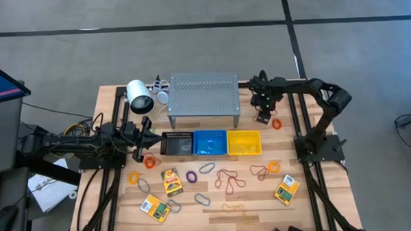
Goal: Pick & Place Office Desk Supplies
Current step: Put the red rubber band into the blue bin
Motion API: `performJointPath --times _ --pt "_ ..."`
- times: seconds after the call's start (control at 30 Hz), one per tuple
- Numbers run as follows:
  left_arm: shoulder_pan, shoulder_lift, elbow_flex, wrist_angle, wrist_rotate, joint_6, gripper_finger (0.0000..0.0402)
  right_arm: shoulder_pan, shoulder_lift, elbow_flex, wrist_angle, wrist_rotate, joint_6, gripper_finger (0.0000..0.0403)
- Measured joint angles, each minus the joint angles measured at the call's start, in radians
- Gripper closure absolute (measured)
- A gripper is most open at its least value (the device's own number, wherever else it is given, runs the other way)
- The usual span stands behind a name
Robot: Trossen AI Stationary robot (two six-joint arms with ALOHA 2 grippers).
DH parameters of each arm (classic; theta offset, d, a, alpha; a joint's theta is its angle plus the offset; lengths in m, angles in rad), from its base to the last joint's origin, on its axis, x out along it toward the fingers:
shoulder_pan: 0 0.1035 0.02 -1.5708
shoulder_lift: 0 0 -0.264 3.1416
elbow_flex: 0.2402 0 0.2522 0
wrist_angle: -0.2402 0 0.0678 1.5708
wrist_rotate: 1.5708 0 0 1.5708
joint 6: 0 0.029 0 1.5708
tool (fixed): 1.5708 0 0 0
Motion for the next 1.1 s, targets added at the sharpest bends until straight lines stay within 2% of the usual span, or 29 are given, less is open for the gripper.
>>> performJointPath --times 0.2,0.33,0.77,1.1 --pt "0.000 0.000 0.000 0.000 0.000 0.001 0.0399 -0.009 0.012 0.001 -0.004 -0.004 -0.002 0.0205" --pt "0.000 0.000 0.000 0.000 0.000 0.002 0.0399 -0.019 0.013 0.000 -0.004 -0.008 -0.002 0.0230" --pt "0.000 0.000 0.000 0.000 0.000 0.002 0.0399 -0.022 0.015 -0.002 0.011 0.003 0.013 0.0395" --pt "0.000 0.000 0.000 0.000 0.000 0.002 0.0399 -0.020 0.010 0.042 -0.044 0.018 0.024 0.0402"
